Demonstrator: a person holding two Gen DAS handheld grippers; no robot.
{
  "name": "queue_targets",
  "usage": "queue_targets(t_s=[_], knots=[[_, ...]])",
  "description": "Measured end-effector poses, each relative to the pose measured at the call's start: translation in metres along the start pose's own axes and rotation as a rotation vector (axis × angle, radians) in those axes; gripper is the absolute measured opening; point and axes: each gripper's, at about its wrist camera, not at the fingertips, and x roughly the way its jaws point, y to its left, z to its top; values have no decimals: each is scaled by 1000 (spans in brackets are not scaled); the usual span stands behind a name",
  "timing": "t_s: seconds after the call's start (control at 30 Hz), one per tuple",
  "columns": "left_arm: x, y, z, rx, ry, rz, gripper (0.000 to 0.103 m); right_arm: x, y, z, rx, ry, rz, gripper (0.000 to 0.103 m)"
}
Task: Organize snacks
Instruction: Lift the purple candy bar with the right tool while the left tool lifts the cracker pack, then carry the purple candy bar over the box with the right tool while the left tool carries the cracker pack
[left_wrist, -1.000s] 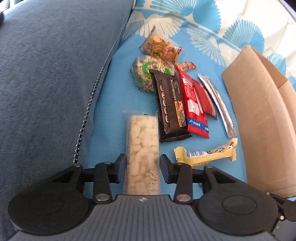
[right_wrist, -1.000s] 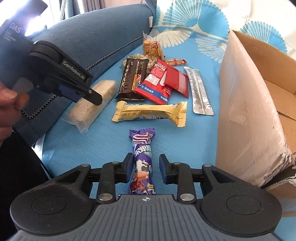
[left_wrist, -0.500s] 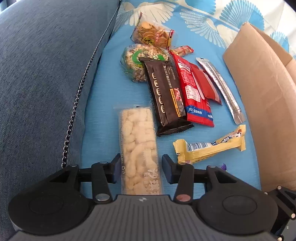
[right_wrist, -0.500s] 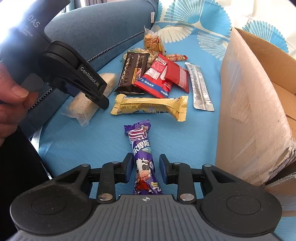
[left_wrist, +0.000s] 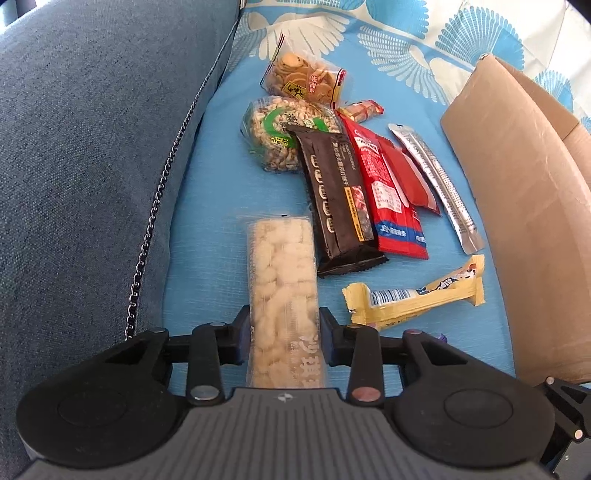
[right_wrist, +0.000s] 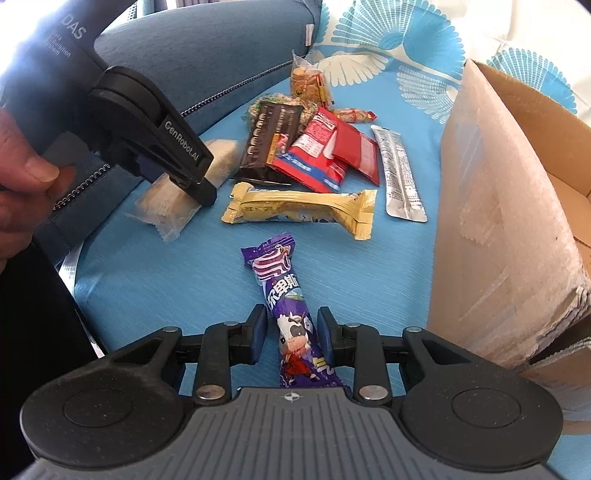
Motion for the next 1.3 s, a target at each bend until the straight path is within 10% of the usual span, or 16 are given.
queue_targets(t_s=[0.7,1.3], knots=[[8,-10,0,42,-8,29,40,-5,2,0,-30,-40,-37,18],[-95,9,-39,-40,-431,-73,40,-103,-5,-4,37,-395,-142,17]])
